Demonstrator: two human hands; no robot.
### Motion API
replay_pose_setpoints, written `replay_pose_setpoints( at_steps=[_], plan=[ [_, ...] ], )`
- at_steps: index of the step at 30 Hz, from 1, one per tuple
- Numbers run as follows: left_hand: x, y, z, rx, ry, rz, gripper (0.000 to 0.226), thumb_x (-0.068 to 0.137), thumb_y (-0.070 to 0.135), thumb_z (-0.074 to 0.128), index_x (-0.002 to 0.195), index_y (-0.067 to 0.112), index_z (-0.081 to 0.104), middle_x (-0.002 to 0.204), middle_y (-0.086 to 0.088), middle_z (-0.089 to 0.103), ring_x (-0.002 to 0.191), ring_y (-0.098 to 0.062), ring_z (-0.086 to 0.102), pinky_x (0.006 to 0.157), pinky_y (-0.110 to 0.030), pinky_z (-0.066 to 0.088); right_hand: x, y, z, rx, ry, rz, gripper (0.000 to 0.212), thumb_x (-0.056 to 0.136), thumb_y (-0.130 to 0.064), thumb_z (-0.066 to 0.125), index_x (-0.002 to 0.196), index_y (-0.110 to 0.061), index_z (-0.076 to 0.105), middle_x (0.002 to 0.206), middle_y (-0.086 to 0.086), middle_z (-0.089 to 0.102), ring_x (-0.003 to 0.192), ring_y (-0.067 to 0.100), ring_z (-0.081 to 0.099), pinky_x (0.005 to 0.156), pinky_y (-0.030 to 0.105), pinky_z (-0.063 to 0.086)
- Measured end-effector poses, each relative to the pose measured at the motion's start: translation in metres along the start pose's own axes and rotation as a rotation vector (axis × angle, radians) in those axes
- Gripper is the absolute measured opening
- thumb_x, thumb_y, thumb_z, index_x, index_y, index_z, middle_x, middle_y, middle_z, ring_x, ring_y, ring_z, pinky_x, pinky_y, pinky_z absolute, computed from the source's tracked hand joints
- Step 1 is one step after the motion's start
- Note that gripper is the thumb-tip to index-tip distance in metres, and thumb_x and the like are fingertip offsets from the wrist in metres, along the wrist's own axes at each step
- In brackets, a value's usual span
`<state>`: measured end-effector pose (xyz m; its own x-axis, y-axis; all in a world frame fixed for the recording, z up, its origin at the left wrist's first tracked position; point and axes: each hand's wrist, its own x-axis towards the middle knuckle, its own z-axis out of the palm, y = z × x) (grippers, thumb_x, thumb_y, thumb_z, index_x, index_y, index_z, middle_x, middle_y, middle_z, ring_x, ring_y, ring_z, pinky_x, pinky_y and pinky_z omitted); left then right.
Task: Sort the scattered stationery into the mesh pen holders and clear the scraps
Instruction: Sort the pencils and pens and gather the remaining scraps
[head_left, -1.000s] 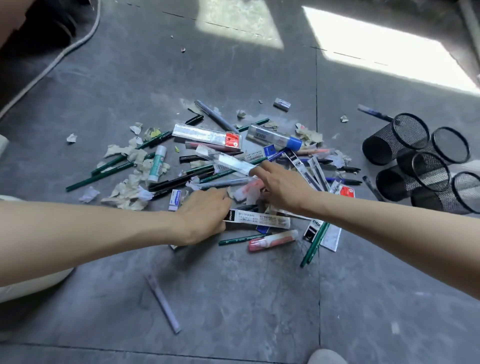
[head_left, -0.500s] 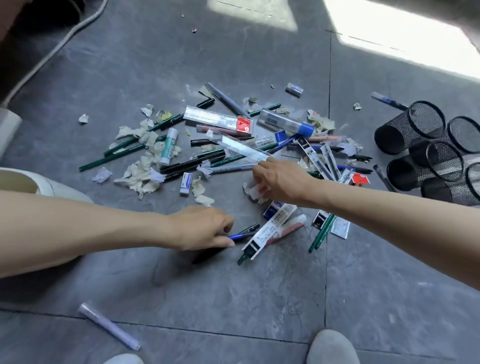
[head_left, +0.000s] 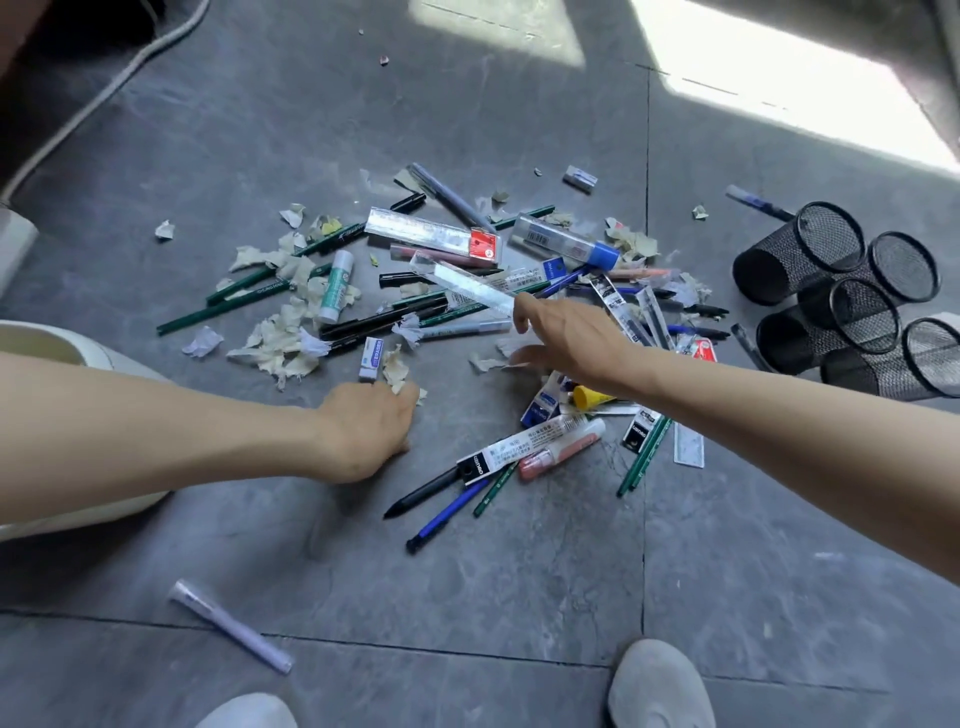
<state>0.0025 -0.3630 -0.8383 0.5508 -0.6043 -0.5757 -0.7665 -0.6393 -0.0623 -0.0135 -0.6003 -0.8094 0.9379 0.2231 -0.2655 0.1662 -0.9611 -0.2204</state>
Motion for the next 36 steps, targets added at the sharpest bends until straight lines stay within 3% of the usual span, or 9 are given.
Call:
replay_pose_setpoints(
  at_steps=[4,7,9,14,18,25,30,33,36],
  plan=[
    [-0.01,0.007,0.004,-0.26,0.034,0.103,0.025,0.097,0.037,0.043,0.101,0.015,0.032,0.109,-0.011,0.056,0.096,-0.032,0.058,0.067,-0.035,0.038,-0.003,-0.006,-0.002,-0.05,0.014,-0.019,0.044,0.081,-0.045,0.067,0.103,-0.009,0.054,0.086,0.0,0.056,0.07,0.021,0.05,0.056,0.03,0.034],
    [-0.013,0.015,0.007,-0.369,0.034,0.171,0.022,0.097,0.035,0.041,0.101,0.013,0.037,0.107,-0.01,0.05,0.09,-0.029,0.055,0.068,-0.035,0.039,-0.008,-0.014,0.009,-0.037,-0.014,-0.045,0.012,0.088,-0.019,0.063,0.097,-0.012,0.061,0.096,0.003,0.06,0.08,0.024,0.061,0.057,0.032,0.041],
    [-0.009,0.02,0.008,-0.424,-0.002,0.145,0.022,0.097,0.032,0.041,0.105,0.012,0.04,0.106,-0.01,0.048,0.088,-0.03,0.055,0.068,-0.036,0.041,-0.016,-0.021,0.017,-0.029,-0.082,-0.043,0.02,0.089,-0.007,0.057,0.106,-0.015,0.062,0.107,0.002,0.057,0.087,0.025,0.062,0.059,0.03,0.039],
    [-0.004,0.028,0.003,-0.508,-0.012,0.111,0.013,0.096,0.027,0.039,0.105,0.018,0.043,0.108,-0.007,0.049,0.096,-0.03,0.054,0.079,-0.038,0.045,-0.039,-0.038,0.035,0.006,-0.283,0.025,0.032,0.088,-0.037,0.06,0.111,-0.015,0.055,0.112,0.005,0.057,0.102,0.026,0.057,0.07,0.031,0.04],
    [-0.008,0.038,0.008,-0.488,-0.093,0.181,0.02,0.089,0.015,0.046,0.109,0.017,0.044,0.11,-0.006,0.05,0.101,-0.028,0.052,0.08,-0.035,0.043,-0.058,-0.047,0.053,0.082,-0.35,0.148,0.033,0.088,-0.036,0.059,0.11,-0.012,0.052,0.112,0.011,0.061,0.103,0.029,0.058,0.07,0.032,0.039],
    [-0.01,0.048,0.013,-0.548,-0.371,0.403,0.011,0.087,0.013,0.055,0.097,0.017,0.055,0.098,-0.008,0.068,0.092,-0.026,0.064,0.067,-0.023,0.04,-0.103,-0.072,0.074,0.306,-0.505,0.047,0.04,0.081,-0.041,0.068,0.105,-0.015,0.052,0.108,0.006,0.058,0.097,0.027,0.057,0.066,0.029,0.035],
    [0.012,0.048,-0.001,-0.364,0.046,0.383,0.016,0.093,0.019,0.044,0.105,0.017,0.054,0.11,-0.006,0.055,0.099,-0.027,0.055,0.071,-0.03,0.039,-0.11,-0.062,0.057,0.504,-0.225,0.025,0.027,0.093,-0.041,0.053,0.093,-0.014,0.055,0.094,-0.002,0.047,0.083,0.016,0.052,0.074,0.03,0.041],
    [0.029,0.058,-0.006,-0.229,0.316,0.574,0.031,0.094,0.023,0.044,0.124,0.017,0.049,0.127,-0.004,0.046,0.108,-0.024,0.049,0.078,-0.034,0.044,-0.104,-0.036,0.055,0.375,0.001,0.168,0.017,0.094,-0.025,0.048,0.096,-0.011,0.057,0.101,0.004,0.051,0.09,0.023,0.055,0.077,0.04,0.047],
    [0.046,0.068,-0.004,-0.032,0.446,0.689,0.044,0.089,0.024,0.038,0.129,0.011,0.05,0.141,-0.007,0.045,0.121,-0.027,0.048,0.091,-0.04,0.046,-0.099,-0.008,0.053,0.172,0.108,0.259,0.02,0.089,-0.016,0.053,0.107,-0.009,0.057,0.115,0.008,0.051,0.106,0.028,0.05,0.07,0.035,0.046]
  ],
)
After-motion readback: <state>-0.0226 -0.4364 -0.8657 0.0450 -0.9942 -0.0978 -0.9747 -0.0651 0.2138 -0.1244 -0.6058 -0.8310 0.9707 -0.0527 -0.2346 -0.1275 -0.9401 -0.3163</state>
